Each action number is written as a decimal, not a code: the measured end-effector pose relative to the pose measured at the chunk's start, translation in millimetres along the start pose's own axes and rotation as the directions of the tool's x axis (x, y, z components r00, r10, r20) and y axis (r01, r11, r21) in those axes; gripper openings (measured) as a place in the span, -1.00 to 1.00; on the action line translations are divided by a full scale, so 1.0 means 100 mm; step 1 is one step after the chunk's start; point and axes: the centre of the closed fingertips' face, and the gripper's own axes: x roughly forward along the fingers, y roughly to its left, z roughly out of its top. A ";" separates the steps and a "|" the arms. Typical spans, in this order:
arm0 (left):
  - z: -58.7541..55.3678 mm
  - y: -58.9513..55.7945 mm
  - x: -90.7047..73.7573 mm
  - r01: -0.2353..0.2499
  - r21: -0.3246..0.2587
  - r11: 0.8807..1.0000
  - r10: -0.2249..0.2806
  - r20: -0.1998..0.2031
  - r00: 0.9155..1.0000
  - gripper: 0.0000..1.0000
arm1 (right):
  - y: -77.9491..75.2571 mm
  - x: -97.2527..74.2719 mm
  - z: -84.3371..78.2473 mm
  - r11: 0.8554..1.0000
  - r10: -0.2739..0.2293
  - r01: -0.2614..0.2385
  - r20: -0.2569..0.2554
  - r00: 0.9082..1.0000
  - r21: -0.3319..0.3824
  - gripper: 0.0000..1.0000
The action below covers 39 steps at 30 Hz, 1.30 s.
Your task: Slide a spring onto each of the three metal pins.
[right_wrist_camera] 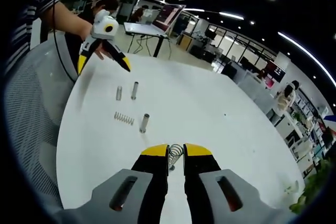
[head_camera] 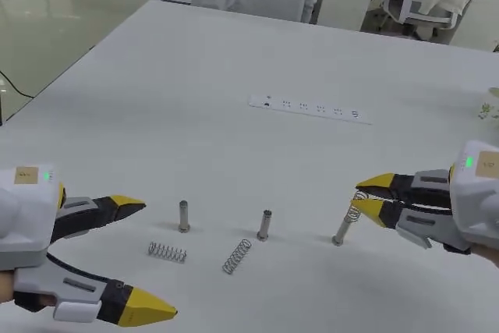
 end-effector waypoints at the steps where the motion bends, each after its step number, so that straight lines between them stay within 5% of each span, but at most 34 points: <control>1: 0.00 0.00 0.00 -0.002 0.001 1.000 0.002 0.001 1.000 0.96 | -0.01 0.00 -0.01 1.000 -0.003 0.003 0.000 1.000 0.003 -0.85; 39: -0.03 0.01 -0.02 -0.016 -0.013 1.000 0.016 -0.002 1.000 0.96 | -0.10 0.17 -0.23 0.995 -0.023 0.025 -0.026 0.999 0.097 -0.85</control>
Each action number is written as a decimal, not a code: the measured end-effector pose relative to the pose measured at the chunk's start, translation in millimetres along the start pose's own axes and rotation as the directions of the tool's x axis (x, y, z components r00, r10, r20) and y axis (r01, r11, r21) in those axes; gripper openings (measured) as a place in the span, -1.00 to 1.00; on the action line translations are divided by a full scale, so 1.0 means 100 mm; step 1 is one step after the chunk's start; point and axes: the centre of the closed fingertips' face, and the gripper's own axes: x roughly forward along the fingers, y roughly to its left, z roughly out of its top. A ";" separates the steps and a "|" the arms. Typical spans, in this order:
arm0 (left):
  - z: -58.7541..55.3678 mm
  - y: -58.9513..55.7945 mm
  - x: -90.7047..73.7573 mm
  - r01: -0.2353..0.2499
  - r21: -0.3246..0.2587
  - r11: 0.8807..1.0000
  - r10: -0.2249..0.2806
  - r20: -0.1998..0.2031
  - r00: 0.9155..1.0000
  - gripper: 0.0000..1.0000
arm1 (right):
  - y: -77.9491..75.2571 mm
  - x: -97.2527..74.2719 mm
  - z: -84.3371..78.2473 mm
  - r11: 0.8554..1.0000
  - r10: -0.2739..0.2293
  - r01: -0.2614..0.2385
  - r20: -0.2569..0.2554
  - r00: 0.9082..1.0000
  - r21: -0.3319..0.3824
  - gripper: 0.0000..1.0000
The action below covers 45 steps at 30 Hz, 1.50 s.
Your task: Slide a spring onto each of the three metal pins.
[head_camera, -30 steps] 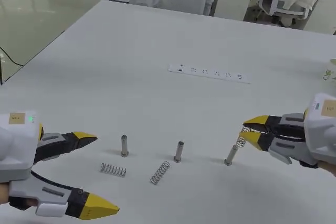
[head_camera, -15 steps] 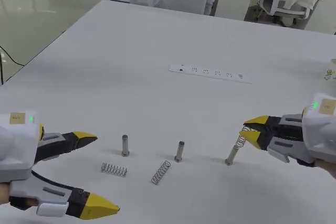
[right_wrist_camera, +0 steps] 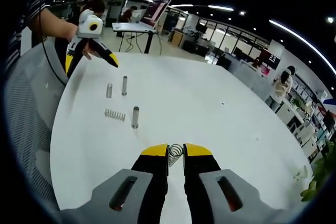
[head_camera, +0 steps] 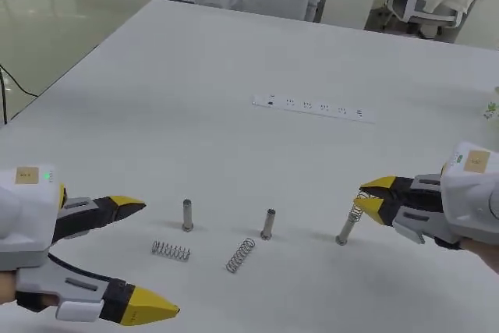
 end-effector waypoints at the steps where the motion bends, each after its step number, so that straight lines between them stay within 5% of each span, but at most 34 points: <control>1: -0.01 0.00 0.00 0.000 -0.002 1.000 0.000 -0.001 1.000 0.96 | 0.01 0.01 -0.02 1.000 0.001 -0.001 -0.004 1.000 -0.001 -0.85; 27: -0.05 -0.03 0.02 -0.001 -0.011 1.000 0.001 -0.007 1.000 0.94 | 0.25 0.26 -0.47 0.998 0.057 -0.054 -0.125 0.991 0.022 -0.85; 45: -0.03 -0.04 0.00 -0.008 -0.011 1.000 0.008 0.000 1.000 0.93 | 0.26 0.19 -0.35 0.998 0.059 -0.055 -0.098 0.993 0.044 -0.80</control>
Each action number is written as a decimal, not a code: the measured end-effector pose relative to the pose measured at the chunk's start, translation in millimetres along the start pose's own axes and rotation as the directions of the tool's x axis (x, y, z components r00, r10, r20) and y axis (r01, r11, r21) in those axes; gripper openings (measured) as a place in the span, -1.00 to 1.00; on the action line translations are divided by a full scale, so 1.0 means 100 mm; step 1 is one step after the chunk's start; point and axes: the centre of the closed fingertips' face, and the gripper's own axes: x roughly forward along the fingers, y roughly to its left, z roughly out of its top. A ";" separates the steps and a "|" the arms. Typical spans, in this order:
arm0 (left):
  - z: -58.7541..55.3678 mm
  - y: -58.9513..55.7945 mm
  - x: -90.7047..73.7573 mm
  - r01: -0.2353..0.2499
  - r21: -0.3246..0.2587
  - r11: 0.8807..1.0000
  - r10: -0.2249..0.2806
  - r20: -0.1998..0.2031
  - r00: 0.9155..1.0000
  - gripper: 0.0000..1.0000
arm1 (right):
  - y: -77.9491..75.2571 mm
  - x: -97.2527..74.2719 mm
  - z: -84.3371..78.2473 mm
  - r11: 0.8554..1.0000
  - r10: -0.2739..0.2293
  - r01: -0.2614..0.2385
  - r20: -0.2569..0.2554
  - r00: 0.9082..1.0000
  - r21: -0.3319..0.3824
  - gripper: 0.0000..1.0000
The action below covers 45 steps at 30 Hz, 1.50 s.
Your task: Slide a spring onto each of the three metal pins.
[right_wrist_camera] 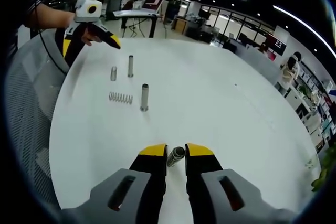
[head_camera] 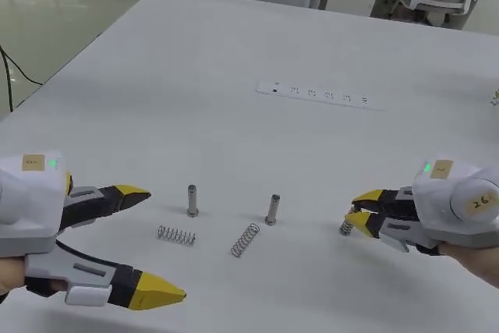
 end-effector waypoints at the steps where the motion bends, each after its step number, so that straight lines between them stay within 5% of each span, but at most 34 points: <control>1: 0.00 0.00 0.00 -0.002 0.001 1.000 0.002 0.001 1.000 0.93 | 0.00 -0.01 0.01 1.000 -0.002 0.002 0.004 1.000 -0.002 -0.80; 17: 0.03 -0.01 -0.01 -0.005 0.004 1.000 0.005 0.003 1.000 0.92 | 0.13 -0.19 0.28 0.999 0.014 -0.011 0.067 0.998 -0.053 -0.79; 36: 0.07 0.00 -0.04 -0.013 -0.001 1.000 0.013 0.018 1.000 0.91 | 0.43 -0.16 0.12 0.987 0.082 -0.083 -0.009 0.997 -0.138 -0.80; 45: 0.04 -0.04 -0.04 -0.011 -0.004 1.000 0.011 0.013 1.000 0.91 | 0.63 -0.09 0.19 0.960 0.126 -0.130 -0.034 0.991 -0.247 -0.79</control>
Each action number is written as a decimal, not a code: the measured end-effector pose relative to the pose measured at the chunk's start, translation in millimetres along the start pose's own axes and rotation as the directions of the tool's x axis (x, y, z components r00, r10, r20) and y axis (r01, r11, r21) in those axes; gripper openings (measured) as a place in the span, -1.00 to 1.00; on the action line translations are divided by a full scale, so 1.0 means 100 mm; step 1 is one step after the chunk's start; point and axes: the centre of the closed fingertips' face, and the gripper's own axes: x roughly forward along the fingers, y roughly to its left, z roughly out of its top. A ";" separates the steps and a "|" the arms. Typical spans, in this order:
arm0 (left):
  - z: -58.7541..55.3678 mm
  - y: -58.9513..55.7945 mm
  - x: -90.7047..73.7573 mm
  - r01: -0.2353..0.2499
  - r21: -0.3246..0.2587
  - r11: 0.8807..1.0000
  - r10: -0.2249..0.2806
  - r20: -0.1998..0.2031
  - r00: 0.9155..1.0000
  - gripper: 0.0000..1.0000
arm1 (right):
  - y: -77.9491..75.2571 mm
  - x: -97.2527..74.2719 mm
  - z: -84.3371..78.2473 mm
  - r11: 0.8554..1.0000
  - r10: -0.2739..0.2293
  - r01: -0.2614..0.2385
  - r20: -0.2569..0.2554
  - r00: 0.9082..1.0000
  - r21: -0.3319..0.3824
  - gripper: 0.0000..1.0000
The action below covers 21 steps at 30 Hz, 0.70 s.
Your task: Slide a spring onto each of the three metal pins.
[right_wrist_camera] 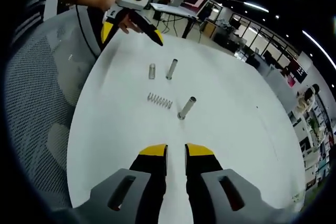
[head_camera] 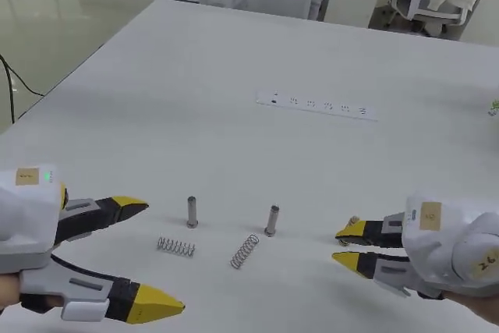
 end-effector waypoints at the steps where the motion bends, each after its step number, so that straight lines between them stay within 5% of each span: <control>1: 0.00 0.00 0.00 0.000 0.000 1.000 0.000 -0.002 1.000 0.91 | 0.03 0.02 0.03 1.000 0.008 -0.008 -0.003 1.000 -0.029 -0.79; 12: 0.00 0.01 -0.04 -0.007 0.007 1.000 0.007 -0.004 1.000 0.91 | 0.17 0.21 0.29 0.973 0.074 -0.075 -0.014 0.997 -0.217 -0.77; 21: 0.00 0.02 -0.07 -0.011 0.003 1.000 0.011 0.002 1.000 0.91 | 0.15 0.30 0.47 0.948 0.109 -0.108 -0.012 0.994 -0.298 -0.73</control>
